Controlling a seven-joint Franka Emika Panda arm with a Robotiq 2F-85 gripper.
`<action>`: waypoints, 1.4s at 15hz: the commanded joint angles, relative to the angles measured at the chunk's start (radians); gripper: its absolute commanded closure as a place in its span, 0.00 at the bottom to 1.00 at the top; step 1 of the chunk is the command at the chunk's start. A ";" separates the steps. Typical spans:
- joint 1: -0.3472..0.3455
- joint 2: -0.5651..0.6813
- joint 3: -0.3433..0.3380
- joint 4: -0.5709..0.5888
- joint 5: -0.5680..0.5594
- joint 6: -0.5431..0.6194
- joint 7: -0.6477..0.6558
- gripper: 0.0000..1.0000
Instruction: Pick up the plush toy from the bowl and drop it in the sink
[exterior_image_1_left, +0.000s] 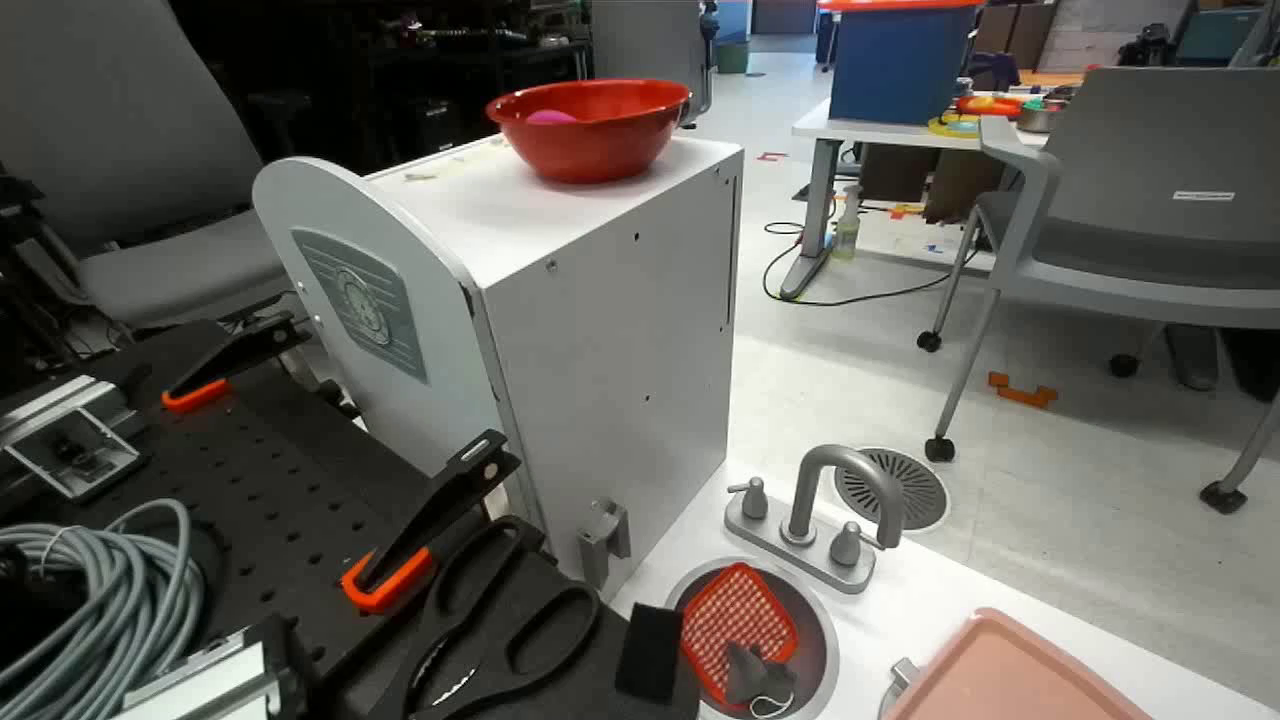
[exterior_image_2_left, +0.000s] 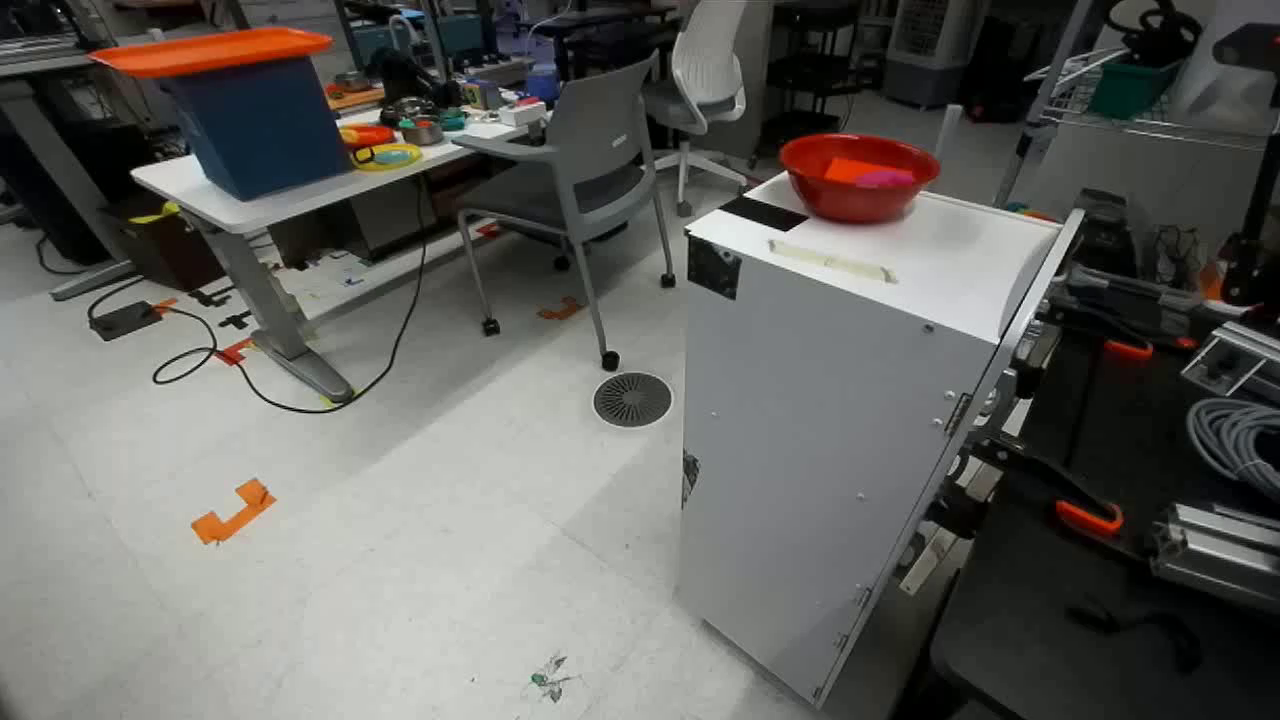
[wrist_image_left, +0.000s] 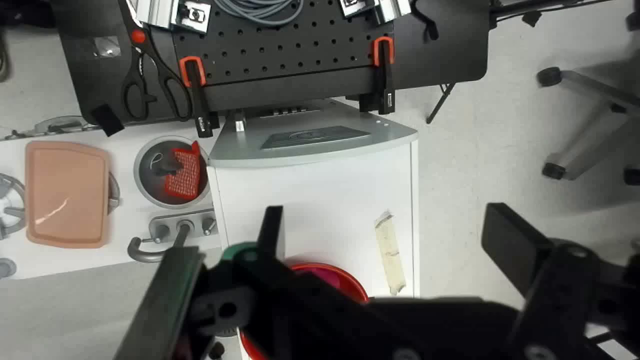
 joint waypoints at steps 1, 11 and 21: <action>-0.009 0.001 0.007 0.003 0.004 -0.003 -0.004 0.00; -0.009 0.001 0.007 0.005 0.004 -0.003 -0.004 0.00; -0.016 -0.069 0.162 -0.014 -0.176 -0.011 0.147 0.00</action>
